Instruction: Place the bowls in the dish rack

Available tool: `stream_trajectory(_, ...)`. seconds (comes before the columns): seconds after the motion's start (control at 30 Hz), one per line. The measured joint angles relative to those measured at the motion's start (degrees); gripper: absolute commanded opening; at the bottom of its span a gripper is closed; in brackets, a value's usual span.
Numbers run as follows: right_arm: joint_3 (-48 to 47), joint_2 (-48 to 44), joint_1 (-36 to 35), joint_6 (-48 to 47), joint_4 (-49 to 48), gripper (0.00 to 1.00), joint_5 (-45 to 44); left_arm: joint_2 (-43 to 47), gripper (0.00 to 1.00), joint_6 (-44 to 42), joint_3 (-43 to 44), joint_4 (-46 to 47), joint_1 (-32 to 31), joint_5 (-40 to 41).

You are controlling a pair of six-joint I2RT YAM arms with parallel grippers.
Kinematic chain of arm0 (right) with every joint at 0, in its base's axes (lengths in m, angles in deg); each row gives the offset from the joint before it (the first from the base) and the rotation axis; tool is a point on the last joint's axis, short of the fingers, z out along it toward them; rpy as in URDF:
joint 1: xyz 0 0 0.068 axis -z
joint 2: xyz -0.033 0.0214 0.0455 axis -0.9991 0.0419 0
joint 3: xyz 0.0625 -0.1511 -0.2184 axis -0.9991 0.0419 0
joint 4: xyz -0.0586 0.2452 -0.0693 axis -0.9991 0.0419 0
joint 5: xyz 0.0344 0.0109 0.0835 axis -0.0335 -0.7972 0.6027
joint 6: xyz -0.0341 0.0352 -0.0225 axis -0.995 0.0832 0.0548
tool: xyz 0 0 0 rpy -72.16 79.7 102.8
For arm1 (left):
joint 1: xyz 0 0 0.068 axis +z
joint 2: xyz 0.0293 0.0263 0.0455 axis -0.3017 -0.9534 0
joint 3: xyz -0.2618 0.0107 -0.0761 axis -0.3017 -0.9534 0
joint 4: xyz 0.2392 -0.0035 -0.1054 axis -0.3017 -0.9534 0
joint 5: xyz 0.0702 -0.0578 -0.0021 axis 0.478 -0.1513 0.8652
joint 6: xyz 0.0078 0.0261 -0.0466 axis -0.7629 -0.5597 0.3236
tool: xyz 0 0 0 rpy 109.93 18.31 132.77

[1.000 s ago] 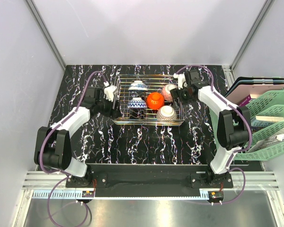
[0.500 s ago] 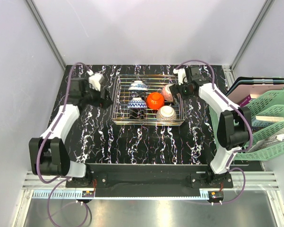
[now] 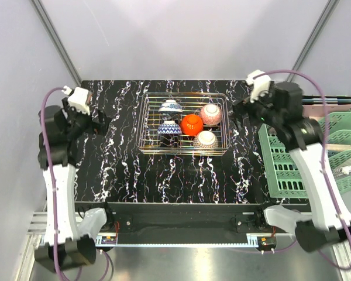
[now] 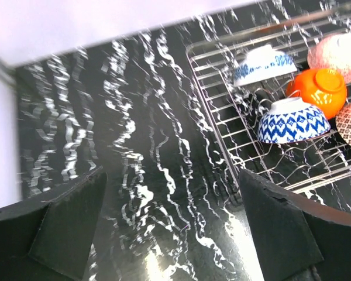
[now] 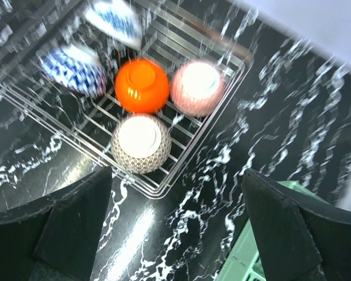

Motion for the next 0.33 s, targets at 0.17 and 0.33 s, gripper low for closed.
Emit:
stream_trajectory(0.17,0.0,-9.9,0.0,-0.8,1.0,1.00,-0.9,9.7,0.99,-0.2,-1.3,-2.2,0.9,0.6)
stream_trajectory(0.33,1.9,-11.8,0.0,-1.2,1.0,1.00,-1.0,12.1,0.99,-0.6,-1.6,-3.4,0.9,1.3)
